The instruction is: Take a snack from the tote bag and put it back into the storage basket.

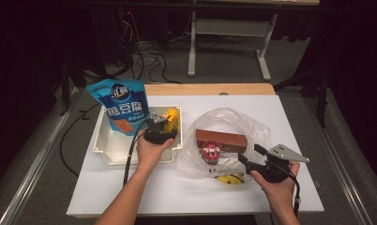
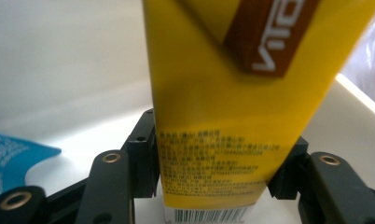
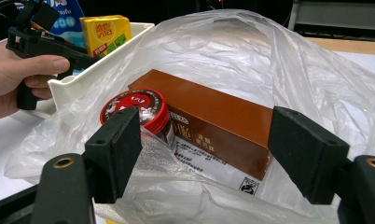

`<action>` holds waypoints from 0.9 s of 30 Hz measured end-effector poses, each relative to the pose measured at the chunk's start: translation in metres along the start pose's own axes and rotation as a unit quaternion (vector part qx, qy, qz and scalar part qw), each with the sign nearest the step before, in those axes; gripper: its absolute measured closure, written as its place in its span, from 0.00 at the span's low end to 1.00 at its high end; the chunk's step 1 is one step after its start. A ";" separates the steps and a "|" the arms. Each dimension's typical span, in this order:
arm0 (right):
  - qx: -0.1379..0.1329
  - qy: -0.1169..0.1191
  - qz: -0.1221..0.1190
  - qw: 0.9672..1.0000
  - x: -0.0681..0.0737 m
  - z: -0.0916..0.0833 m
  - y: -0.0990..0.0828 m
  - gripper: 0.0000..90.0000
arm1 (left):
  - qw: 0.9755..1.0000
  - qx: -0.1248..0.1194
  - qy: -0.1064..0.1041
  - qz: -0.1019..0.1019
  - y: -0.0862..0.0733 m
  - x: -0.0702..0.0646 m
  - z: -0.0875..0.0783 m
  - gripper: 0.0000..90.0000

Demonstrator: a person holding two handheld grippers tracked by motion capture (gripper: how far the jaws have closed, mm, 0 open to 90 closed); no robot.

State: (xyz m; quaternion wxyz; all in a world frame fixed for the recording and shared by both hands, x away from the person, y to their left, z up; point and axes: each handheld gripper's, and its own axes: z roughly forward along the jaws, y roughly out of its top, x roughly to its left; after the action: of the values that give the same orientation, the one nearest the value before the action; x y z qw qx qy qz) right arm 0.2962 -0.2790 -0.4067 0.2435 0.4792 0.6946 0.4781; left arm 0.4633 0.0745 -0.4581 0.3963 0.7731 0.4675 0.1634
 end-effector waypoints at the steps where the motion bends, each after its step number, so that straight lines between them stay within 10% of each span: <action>1: 0.001 0.000 0.001 1.000 0.000 0.000 0.000 0.29 | 1.000 0.002 0.000 0.000 0.000 0.000 0.000 0.52; 16: 0.000 0.001 -0.001 1.000 0.001 0.000 -0.001 0.29 | 0.999 -0.037 -0.021 -0.019 -0.015 -0.004 -0.042 0.36; 24: 0.001 0.004 0.004 1.000 0.002 0.003 -0.001 0.29 | 0.999 -0.030 -0.034 -0.021 -0.035 -0.004 -0.061 0.94; 27: 0.000 0.004 0.002 1.000 0.003 0.003 -0.001 0.29 | 0.998 -0.026 -0.046 -0.031 -0.033 -0.004 -0.055 1.00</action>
State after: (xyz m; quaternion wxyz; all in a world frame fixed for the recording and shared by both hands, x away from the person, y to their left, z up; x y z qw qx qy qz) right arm 0.2972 -0.2751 -0.4081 0.2398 0.4790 0.6944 0.4805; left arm 0.4076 0.1050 -0.4486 0.4421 0.7542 0.4684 0.1276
